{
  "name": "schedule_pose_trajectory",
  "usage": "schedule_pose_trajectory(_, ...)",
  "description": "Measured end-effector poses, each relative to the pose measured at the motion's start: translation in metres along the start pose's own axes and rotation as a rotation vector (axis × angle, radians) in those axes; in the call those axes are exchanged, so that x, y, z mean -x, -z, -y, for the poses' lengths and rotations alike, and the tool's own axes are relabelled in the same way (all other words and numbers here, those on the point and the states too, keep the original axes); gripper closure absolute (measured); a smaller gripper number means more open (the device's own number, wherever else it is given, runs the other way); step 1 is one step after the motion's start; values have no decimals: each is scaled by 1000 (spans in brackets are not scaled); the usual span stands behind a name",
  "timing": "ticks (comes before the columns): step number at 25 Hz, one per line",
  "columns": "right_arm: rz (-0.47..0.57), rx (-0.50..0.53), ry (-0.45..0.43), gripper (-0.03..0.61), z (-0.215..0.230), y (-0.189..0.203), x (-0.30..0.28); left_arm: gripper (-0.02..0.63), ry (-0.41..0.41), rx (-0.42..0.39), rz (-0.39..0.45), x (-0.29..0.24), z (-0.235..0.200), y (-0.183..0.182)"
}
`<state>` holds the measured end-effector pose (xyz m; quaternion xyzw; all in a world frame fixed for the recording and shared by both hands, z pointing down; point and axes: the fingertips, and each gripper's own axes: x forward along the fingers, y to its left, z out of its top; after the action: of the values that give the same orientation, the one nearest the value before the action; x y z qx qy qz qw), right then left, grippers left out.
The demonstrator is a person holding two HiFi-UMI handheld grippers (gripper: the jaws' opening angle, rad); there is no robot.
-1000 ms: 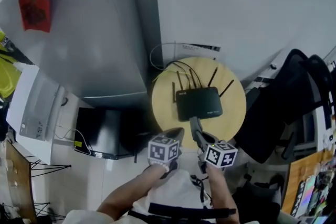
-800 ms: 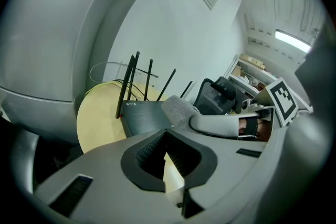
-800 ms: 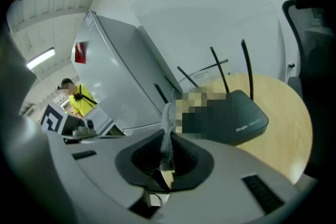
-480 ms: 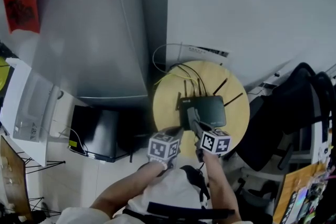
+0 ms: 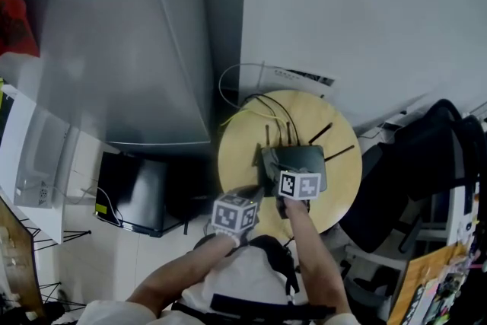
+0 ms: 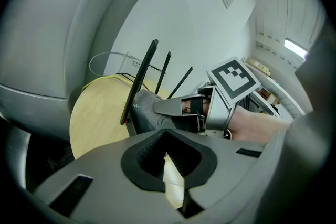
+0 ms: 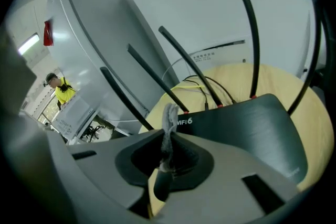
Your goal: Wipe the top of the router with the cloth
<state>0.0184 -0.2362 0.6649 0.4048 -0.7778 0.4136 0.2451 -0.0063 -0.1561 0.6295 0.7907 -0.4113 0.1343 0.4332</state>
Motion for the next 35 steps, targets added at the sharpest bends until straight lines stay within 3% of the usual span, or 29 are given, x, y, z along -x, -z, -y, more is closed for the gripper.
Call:
schedule_pose_trajectory(8, -65, 8, 11, 541, 1, 2, -23, 615, -13, 40, -19, -3, -13, 5)
schedule_pose_trajectory(16, -85, 30, 53, 541, 19, -3, -28, 615, -4, 27, -41, -12, -13, 5)
schedule_pose_trajectory(27, 0, -62, 324, 540, 138, -15, 24, 615, 83, -44, -89, -40, 21, 3)
schedule_pose_trajectory(35, 43, -73, 497, 540, 188, -17, 55, 615, 98, -49, -113, -46, 27, 9)
